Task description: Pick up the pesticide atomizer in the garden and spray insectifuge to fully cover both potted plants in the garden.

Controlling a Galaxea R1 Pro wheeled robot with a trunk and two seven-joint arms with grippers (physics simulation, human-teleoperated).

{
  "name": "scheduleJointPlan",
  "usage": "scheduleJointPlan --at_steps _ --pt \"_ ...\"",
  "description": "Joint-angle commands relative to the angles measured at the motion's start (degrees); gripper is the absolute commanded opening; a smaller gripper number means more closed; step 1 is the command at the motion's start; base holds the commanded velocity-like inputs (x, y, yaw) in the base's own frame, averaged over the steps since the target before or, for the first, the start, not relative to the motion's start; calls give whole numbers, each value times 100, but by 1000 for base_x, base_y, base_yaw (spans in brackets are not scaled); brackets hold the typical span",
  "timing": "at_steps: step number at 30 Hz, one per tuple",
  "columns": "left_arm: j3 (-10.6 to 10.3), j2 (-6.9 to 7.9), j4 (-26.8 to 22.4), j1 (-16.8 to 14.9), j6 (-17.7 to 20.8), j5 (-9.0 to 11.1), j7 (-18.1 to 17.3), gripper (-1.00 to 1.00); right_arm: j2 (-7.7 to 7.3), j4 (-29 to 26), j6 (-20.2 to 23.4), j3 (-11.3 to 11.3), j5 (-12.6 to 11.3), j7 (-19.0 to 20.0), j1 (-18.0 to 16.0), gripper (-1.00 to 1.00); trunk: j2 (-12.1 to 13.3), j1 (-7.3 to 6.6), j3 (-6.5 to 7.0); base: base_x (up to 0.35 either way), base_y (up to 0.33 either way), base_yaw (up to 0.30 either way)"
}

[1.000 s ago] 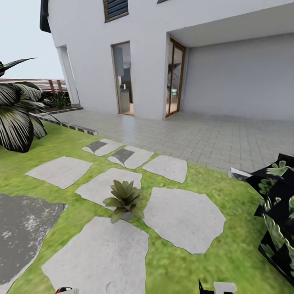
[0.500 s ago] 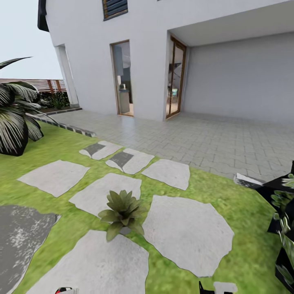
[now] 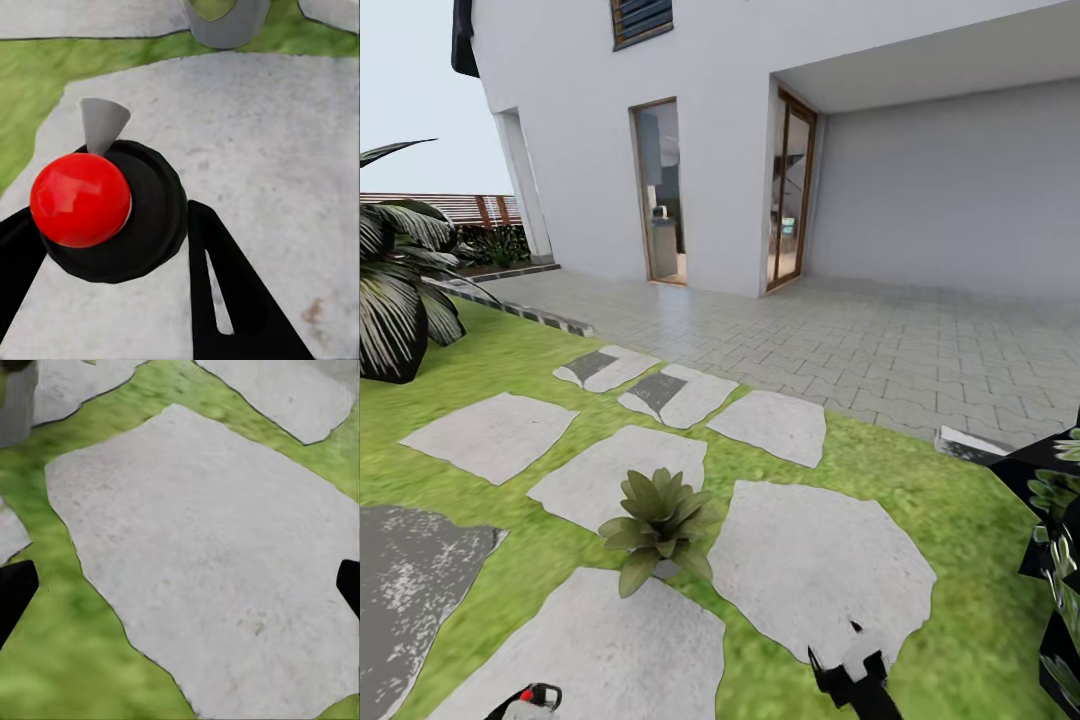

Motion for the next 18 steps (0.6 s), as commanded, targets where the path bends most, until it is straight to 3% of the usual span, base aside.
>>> scheduleJointPlan --at_steps 1,3,4,5,6,7,11,15,18 --pt "52 46 -7 -115 16 -289 -379 -100 -3 -130 15 89 293 81 -9 100 -2 -1 -6 0 0 0" --pt "49 122 -13 -384 200 -856 -1029 -100 5 -367 158 146 761 439 -35 100 -2 -1 -6 0 0 0" --pt "52 156 -16 -614 445 -1315 -1480 -100 13 -536 390 168 999 799 -76 100 -2 -1 -6 0 0 0" --pt "57 167 -17 -773 629 -1612 -1750 -100 20 -666 589 177 1101 1096 -124 100 -2 -1 -6 0 0 0" --pt "57 170 -22 -985 856 -1970 -2093 -100 25 -868 861 186 1190 1574 -209 100 -2 -1 -6 0 0 0" --pt "56 121 -28 -1262 1045 -2420 -2616 -100 35 -1175 1138 192 1253 2407 -339 100 -2 -1 -6 0 0 0" --pt "60 30 -59 -1625 1146 -2962 -3581 -100 47 -1512 1267 197 1275 3563 -560 100 -2 -1 -6 0 0 0" --pt "58 -9 -124 -1821 1162 -3122 -4257 -100 82 -1776 1303 203 1274 4300 -690 100 -2 -1 -6 0 0 0" --pt "56 -20 -262 -1852 1173 -3170 -4558 -100 164 -1871 1323 203 1274 4502 -709 100 -2 -1 -6 0 0 0"
